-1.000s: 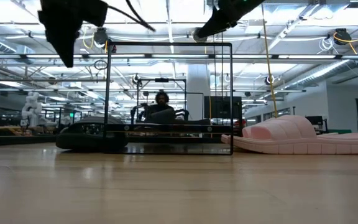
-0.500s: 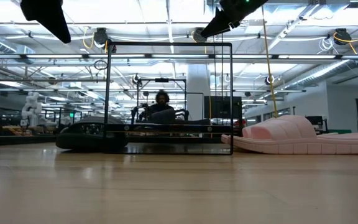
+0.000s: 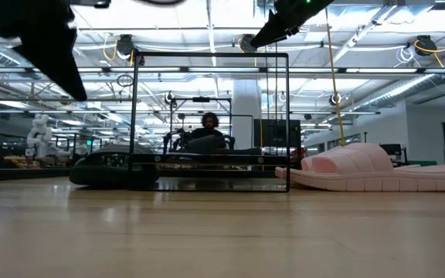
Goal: Pick and place slides into the shelf
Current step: Put the black slide on the shelf
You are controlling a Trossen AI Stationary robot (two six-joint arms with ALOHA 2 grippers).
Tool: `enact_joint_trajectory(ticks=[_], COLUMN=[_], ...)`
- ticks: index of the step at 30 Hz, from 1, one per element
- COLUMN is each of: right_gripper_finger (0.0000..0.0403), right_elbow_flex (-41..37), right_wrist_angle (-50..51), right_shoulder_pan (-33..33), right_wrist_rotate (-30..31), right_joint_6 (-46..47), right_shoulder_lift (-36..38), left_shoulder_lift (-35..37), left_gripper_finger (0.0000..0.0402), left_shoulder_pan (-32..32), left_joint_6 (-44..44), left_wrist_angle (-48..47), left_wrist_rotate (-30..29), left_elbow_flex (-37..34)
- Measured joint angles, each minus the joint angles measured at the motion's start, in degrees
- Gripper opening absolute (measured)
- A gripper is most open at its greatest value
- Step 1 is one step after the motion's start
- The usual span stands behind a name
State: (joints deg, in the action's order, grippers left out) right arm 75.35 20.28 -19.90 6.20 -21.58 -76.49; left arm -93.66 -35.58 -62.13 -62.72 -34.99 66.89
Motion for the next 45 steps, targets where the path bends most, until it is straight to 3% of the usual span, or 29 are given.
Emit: enact_joint_trajectory(ticks=[7,18,27,39,45], right_gripper_finger=[0.0258,0.0258,0.0258,0.0258,0.0258], right_elbow_flex=[0.00,0.00,0.00,-0.02,-0.02], right_wrist_angle=[0.15,0.19,0.96,1.48,1.48], right_shoulder_pan=[0.00,0.00,0.00,0.00,0.22], right_wrist_rotate=[-0.01,-0.01,-0.02,-0.10,-0.24], right_joint_6=[0.87,2.01,2.02,6.85,9.84], right_shoulder_lift=[0.00,0.00,0.00,0.00,0.00], left_shoulder_lift=[-6.75,-10.30,-9.28,-9.42,-9.42], left_gripper_finger=[0.0031,0.0031,0.0031,0.0033,0.0066], left_shoulder_pan=[-1.16,-2.33,-2.33,-2.09,-2.11], left_joint_6=[-1.75,0.28,0.44,0.96,2.98], left_wrist_angle=[0.01,-0.19,-0.41,-0.11,-0.26], left_wrist_rotate=[-1.27,-7.68,-8.69,-7.15,-8.56], left_elbow_flex=[0.00,0.01,-5.58,-7.78,-7.78])
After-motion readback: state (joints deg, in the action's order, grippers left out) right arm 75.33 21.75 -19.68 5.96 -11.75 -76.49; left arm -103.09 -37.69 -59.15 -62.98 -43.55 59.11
